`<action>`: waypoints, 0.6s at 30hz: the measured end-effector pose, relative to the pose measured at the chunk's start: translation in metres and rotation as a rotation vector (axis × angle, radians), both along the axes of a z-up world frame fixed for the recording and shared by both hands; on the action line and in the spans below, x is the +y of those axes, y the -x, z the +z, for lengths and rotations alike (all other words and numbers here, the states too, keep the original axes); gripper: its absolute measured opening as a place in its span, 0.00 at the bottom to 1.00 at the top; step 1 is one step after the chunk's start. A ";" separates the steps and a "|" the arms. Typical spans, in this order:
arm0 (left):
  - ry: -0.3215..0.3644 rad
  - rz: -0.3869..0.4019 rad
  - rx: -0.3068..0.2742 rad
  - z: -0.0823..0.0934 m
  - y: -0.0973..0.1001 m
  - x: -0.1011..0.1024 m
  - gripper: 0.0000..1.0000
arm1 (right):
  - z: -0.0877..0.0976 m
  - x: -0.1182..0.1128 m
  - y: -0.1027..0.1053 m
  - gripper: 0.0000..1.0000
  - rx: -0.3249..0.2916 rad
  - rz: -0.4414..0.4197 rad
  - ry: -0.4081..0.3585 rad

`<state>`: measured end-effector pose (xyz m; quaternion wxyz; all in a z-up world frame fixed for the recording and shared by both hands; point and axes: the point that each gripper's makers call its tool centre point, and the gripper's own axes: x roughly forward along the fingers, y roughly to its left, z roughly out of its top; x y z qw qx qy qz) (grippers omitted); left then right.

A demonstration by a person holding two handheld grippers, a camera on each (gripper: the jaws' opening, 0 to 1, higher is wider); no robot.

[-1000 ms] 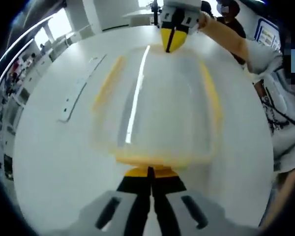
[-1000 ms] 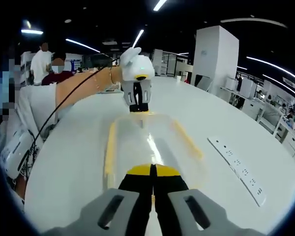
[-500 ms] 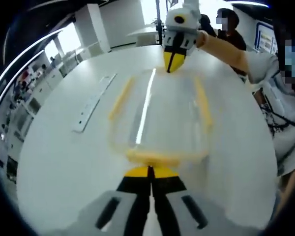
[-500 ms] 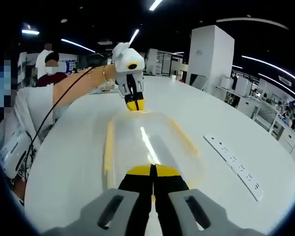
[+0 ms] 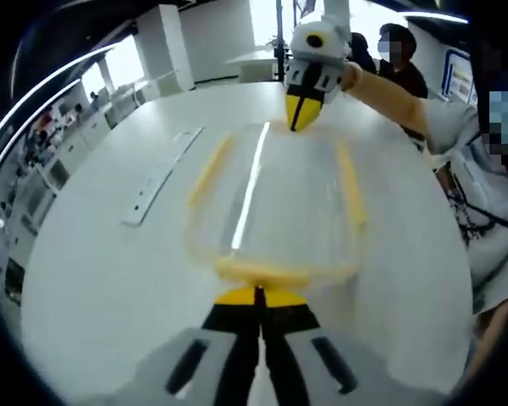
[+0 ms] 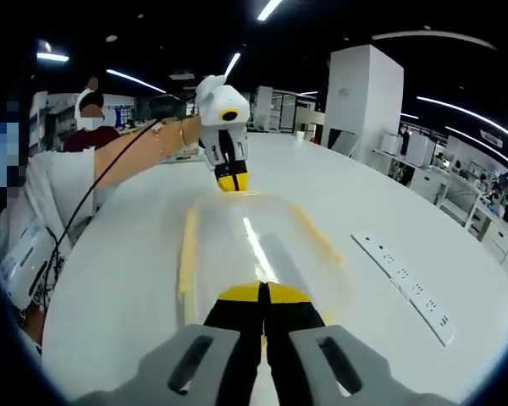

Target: Snap each plastic latch of the storage box into its locked position after aligning the lid with the box until every specified latch is closed and the lid sits flush.

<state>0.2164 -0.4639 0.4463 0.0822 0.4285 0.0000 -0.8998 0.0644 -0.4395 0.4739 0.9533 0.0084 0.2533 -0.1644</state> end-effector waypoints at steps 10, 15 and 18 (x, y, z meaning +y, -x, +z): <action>-0.013 0.017 0.009 -0.003 -0.001 0.003 0.00 | -0.002 0.000 -0.003 0.00 0.078 -0.003 -0.012; -0.017 0.016 0.004 -0.003 -0.001 0.004 0.00 | -0.003 0.002 -0.004 0.00 0.071 0.002 -0.015; -0.001 0.028 0.017 -0.008 0.006 -0.006 0.00 | -0.006 0.002 -0.004 0.00 0.078 -0.002 -0.014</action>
